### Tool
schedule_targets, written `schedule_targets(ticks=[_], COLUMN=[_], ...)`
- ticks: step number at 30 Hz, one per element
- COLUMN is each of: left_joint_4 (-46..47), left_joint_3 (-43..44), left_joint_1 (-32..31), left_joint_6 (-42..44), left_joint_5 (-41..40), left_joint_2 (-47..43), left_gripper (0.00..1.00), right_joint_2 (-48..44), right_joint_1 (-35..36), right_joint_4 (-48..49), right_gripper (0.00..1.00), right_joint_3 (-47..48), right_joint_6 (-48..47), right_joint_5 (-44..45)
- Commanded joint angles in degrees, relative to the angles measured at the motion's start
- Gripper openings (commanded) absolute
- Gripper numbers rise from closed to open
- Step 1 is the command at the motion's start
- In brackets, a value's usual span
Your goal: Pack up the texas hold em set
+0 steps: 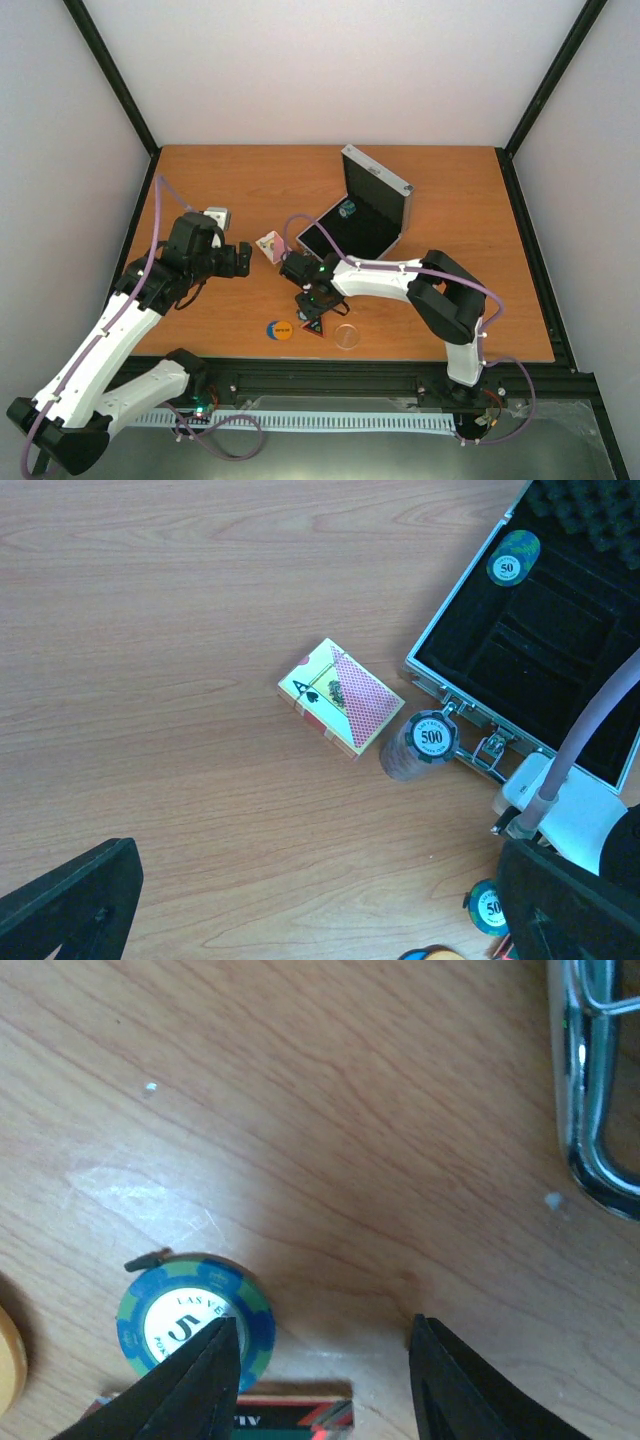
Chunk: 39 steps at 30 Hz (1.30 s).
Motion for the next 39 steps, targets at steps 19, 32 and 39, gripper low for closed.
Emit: schedule_targets(ticks=[19,32,39], left_joint_4=[0.3,-0.1,-0.2], left_joint_3=[0.8,0.8,0.4], left_joint_1=[0.3,0.3,0.3], left_joint_6=[-0.6,-0.7,-1.1], left_joint_5=[0.1,-0.2,-0.3], left_joint_2=[0.4,0.4,0.0], left_gripper=[1.0,1.0,1.0], right_joint_2=[3.4,6.1,6.2], right_joint_1=[2.1,2.8,3.8], right_joint_4=[-3.9,-4.3,-5.1], right_gripper=[0.49,0.49,0.52], right_joint_3=[5.5,6.8,6.3], right_joint_6=[-0.9,-0.9,-0.3], right_joint_5=[-2.7,-3.1,-2.9])
